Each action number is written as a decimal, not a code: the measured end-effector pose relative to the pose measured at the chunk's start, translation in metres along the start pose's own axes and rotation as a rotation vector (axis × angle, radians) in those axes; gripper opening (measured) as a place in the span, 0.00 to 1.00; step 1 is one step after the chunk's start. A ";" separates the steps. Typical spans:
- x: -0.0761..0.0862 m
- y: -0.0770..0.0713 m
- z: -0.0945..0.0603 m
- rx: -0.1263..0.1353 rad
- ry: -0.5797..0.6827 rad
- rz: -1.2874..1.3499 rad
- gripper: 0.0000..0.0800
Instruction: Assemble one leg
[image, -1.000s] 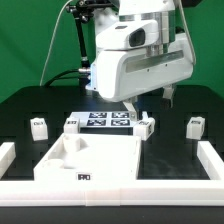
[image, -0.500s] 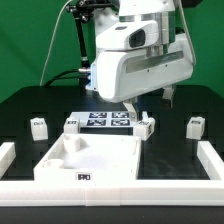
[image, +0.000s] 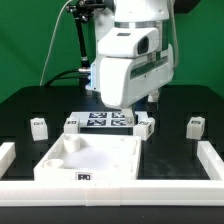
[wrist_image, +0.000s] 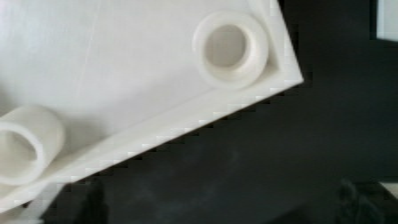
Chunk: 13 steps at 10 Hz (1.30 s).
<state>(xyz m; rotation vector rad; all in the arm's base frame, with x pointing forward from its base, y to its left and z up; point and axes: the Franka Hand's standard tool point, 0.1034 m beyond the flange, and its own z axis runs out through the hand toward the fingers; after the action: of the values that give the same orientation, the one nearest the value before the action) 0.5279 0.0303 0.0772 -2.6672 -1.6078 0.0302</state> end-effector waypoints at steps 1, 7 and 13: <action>-0.010 0.000 0.002 0.005 0.003 0.020 0.81; -0.016 -0.001 0.004 0.012 0.006 0.036 0.81; -0.049 -0.018 0.051 0.026 0.003 -0.046 0.81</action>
Offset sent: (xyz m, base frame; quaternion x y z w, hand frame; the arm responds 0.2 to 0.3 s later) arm 0.0000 0.0000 0.0000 0.0000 0.0000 0.0000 1.0000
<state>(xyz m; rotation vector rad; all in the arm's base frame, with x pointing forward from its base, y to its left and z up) 0.4871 -0.0042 0.0271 -2.6083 -1.6557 0.0454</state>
